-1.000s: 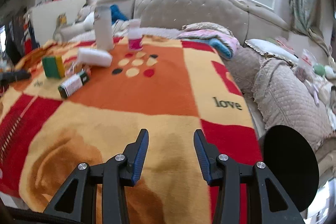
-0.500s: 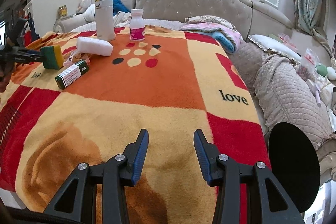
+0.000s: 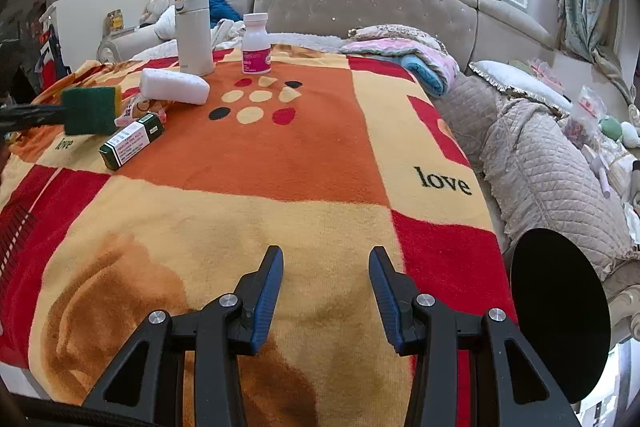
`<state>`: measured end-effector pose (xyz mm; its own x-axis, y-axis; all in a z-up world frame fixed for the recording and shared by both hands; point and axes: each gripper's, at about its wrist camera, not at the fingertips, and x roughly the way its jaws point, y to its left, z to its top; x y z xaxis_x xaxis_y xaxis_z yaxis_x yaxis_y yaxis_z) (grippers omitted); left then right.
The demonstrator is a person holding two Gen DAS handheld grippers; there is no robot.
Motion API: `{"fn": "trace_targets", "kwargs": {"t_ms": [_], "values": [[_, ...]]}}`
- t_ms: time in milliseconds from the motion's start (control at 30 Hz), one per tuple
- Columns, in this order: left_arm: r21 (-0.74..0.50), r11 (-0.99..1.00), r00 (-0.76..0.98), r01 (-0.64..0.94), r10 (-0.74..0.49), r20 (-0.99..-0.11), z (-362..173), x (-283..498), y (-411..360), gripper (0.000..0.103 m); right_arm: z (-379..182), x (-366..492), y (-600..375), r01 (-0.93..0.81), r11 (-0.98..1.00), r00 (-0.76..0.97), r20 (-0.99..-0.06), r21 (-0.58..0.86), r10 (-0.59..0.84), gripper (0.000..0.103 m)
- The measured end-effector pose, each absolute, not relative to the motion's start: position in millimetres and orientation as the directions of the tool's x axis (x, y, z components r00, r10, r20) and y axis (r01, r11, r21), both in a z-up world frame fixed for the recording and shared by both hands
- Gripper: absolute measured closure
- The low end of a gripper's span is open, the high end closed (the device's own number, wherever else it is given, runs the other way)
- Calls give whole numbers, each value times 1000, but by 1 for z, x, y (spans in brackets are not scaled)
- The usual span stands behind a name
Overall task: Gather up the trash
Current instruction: 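Grasp the green-yellow sponge with the left tool while the right tool grasps the green medicine box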
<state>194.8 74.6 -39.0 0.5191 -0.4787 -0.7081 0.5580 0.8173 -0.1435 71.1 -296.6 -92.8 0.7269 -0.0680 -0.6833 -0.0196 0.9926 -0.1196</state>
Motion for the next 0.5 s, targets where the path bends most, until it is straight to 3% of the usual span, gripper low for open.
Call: {"fn": "trace_targets", "kwargs": {"t_ms": [200,300,500], "values": [[-95,807,528,583,-465,-711,-38,135,66,37,-93,71,-296,-22,992,728,-681,-126,-70,61],[-88,849,568,521,-422,-706,-37,138,69,37,-93,70,-295,-25,991,728,-681,-131,-72,61],[-160,832,497,532,-459,-736,-44,176,50,36,-94,70,-293,-34,989,730,-679,-145,-75,60]]}}
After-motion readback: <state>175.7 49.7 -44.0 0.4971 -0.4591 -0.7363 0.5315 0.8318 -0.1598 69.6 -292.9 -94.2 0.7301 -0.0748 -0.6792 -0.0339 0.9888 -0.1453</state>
